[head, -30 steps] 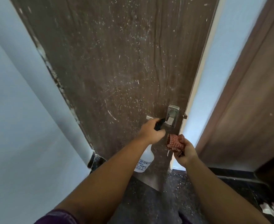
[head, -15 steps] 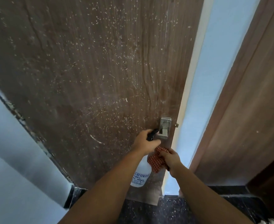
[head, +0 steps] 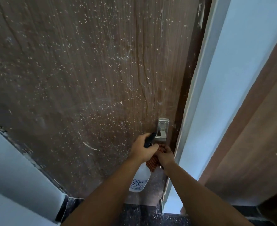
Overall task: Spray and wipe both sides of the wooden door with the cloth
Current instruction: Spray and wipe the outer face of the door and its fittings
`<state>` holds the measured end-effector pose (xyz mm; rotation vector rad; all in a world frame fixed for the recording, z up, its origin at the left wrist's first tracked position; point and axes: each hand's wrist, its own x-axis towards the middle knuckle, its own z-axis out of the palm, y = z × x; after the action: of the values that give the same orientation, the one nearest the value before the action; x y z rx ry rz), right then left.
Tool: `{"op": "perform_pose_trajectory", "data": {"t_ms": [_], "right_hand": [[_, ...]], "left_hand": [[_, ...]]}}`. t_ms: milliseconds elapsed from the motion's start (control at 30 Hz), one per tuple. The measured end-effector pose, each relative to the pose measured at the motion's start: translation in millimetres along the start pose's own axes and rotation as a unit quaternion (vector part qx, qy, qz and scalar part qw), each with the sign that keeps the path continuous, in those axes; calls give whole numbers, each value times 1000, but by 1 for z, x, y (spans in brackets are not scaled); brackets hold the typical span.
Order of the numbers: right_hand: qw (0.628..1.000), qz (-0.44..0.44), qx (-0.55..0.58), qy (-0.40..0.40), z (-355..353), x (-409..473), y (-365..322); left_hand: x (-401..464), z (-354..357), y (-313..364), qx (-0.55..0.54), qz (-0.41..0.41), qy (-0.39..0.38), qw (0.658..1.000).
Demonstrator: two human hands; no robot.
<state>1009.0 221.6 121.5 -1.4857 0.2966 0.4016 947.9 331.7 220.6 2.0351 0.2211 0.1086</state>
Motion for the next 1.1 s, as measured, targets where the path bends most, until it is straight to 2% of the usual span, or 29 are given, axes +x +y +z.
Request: {"op": "perform_pose_trajectory", "data": {"t_ms": [233, 700, 867, 1100], "right_hand": [[999, -17, -41, 11, 6, 21, -6], [1000, -2, -10, 23, 20, 16, -8], [996, 67, 60, 2, 40, 7, 0], [970, 160, 131, -127, 89, -27, -1]], "left_hand": [[17, -2, 1, -12, -6, 14, 1000], [13, -17, 5, -45, -29, -25, 998], [1, -41, -7, -93, -55, 43, 993], [-16, -112, -39, -57, -56, 68, 994]]}}
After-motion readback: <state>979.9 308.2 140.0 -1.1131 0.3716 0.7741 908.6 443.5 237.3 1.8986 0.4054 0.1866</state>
